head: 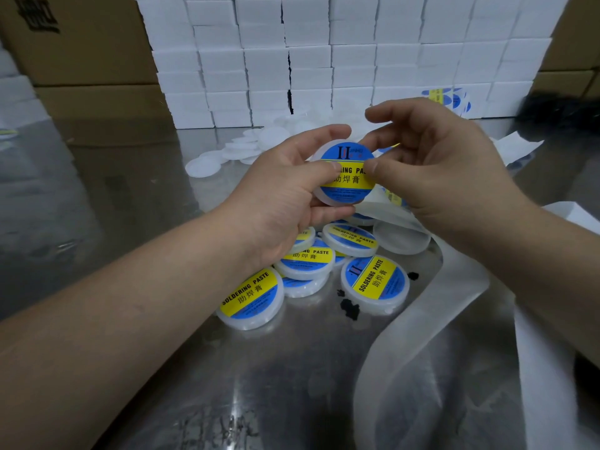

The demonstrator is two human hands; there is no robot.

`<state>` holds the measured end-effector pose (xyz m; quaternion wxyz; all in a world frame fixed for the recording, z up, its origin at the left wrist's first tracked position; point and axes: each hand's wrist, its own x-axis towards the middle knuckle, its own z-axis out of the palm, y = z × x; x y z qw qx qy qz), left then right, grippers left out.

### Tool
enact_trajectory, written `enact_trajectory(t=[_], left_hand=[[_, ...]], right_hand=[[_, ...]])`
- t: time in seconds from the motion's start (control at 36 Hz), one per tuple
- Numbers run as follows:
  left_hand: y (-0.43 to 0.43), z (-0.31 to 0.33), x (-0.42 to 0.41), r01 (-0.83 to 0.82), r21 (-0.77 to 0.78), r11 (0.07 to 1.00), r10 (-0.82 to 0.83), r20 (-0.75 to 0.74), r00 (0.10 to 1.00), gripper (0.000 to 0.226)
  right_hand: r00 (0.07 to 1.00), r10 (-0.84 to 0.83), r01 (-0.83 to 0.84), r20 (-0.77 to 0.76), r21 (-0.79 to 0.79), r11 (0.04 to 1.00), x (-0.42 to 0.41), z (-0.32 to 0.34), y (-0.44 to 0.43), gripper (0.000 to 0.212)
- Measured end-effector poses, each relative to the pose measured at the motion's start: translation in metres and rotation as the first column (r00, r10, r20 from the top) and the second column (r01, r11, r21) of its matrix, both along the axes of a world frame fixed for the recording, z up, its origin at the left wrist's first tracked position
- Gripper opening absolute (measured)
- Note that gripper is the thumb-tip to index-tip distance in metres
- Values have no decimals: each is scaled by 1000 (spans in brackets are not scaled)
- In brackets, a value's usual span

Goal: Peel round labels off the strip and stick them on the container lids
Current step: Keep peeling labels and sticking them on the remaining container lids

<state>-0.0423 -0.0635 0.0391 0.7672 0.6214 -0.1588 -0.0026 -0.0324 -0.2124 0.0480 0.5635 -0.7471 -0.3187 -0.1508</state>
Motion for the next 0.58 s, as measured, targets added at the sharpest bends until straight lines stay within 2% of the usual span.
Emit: enact_trajectory(t=[0.58], left_hand=[[-1, 0, -2, -35, 37, 999, 35, -8, 999, 32]], right_hand=[[999, -30, 30, 13, -45, 999, 1, -2, 0, 43]])
